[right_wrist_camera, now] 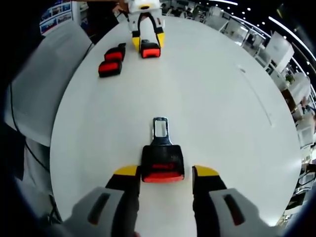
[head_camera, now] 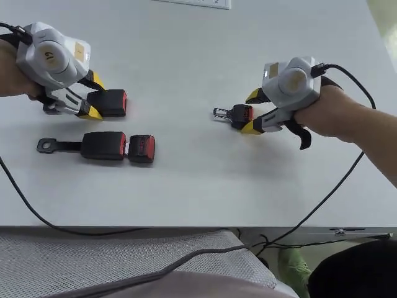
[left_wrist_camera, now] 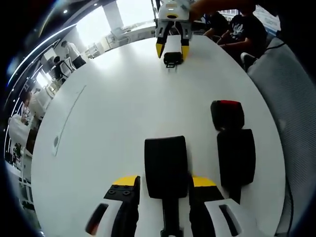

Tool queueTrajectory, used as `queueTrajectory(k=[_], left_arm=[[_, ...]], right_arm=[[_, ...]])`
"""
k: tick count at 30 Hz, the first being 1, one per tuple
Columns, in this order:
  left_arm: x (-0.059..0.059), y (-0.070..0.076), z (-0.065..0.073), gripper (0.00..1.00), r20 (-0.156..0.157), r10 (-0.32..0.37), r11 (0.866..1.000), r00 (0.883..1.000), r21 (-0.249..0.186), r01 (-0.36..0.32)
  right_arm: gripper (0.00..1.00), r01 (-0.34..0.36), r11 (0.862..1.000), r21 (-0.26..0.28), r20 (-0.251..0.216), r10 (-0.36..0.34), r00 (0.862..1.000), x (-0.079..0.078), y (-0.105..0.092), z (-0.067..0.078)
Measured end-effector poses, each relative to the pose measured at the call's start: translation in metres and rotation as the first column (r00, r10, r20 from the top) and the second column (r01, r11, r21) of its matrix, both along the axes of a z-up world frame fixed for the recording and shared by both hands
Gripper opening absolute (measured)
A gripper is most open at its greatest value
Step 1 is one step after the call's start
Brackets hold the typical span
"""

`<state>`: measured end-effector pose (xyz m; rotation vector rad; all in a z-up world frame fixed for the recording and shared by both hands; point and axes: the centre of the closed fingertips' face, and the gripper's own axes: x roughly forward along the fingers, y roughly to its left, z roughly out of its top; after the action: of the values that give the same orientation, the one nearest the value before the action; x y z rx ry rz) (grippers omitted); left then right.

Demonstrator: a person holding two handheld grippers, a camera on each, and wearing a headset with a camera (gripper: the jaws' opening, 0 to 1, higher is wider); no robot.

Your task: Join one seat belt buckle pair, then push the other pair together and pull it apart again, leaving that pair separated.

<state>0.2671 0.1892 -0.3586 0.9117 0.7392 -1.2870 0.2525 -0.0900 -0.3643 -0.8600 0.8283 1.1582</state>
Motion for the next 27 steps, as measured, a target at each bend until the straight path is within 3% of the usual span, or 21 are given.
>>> queueTrajectory(k=[5,7,10,14,18,20,24,26,27], left_arm=[[-0.005,0.004,0.017,0.45,0.009,0.074,0.996,0.997,-0.054,-0.073],[-0.012,0.008,0.024,0.46,0.025,0.085,0.995,0.996,-0.062,-0.083],[-0.020,0.013,0.037,0.50,0.051,0.128,0.988,0.990,-0.094,-0.123],[-0.038,0.017,0.052,0.54,0.070,0.184,0.974,0.980,-0.143,-0.173],[-0.056,0.021,0.059,0.61,0.087,0.208,0.970,0.974,-0.148,-0.194],[-0.063,0.023,0.062,0.63,0.079,0.228,0.964,0.970,-0.156,-0.214],[-0.077,0.030,0.069,0.66,0.081,0.275,0.950,0.958,-0.179,-0.257],[-0.083,0.038,0.071,0.70,0.077,0.319,0.934,0.945,-0.192,-0.300],[-0.089,0.043,0.072,0.70,0.061,0.339,0.927,0.939,-0.194,-0.322]], right_arm=[[0.48,0.072,0.996,0.042,0.040,-0.074,0.996,0.000,-0.001,0.016],[0.50,0.115,0.991,0.074,0.056,-0.119,0.991,-0.002,0.000,0.023],[0.52,0.121,0.986,0.112,0.074,-0.129,0.989,-0.011,0.005,0.034],[0.54,0.122,0.981,0.153,0.067,-0.134,0.989,-0.026,0.020,0.044],[0.61,0.140,0.971,0.194,0.070,-0.157,0.985,-0.041,0.034,0.055],[0.66,0.152,0.966,0.208,0.075,-0.171,0.982,-0.046,0.037,0.059],[0.79,0.192,0.948,0.254,0.098,-0.223,0.970,-0.054,0.037,0.063],[0.83,0.240,0.934,0.263,0.080,-0.269,0.960,-0.061,0.033,0.062],[0.85,0.280,0.919,0.277,0.060,-0.307,0.950,-0.064,0.030,0.061]])
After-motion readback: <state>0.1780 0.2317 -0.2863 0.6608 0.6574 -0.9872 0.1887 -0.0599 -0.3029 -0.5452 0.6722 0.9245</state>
